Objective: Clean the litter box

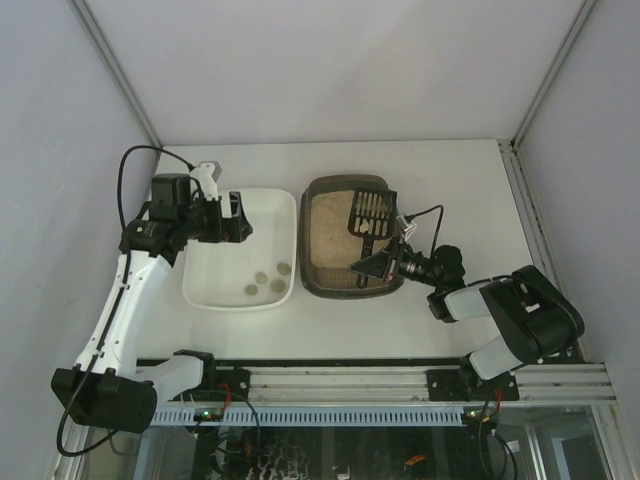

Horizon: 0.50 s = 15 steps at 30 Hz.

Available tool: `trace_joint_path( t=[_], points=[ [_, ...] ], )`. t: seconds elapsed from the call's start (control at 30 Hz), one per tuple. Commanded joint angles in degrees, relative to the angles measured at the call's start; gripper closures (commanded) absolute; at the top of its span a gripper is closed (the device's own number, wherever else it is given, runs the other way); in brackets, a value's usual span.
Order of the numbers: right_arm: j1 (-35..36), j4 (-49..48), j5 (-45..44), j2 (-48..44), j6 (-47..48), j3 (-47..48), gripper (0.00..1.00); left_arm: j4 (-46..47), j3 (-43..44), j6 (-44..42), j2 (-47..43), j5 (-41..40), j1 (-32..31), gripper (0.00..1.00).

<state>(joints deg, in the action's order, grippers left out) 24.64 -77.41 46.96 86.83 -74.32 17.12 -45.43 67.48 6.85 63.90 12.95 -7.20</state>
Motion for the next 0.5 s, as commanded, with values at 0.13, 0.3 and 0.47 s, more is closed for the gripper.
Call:
trace_joint_path(
  t=[0.13,0.3,0.47],
  points=[
    [-3.3,5.5,0.9,-3.1,2.1,0.8,1.00,2.9,-2.1,-0.9,-2.3,-0.9,0.4,0.01],
    [-2.3,13.0,3.0,-3.7,2.7,4.2,1.00,3.2,-2.2,-0.7,-2.1,-1.0,0.4,0.01],
    [0.9,20.8,5.0,0.6,2.7,10.7,1.00,3.8,-2.8,-0.6,-2.2,-1.2,0.4,0.01]
  ],
)
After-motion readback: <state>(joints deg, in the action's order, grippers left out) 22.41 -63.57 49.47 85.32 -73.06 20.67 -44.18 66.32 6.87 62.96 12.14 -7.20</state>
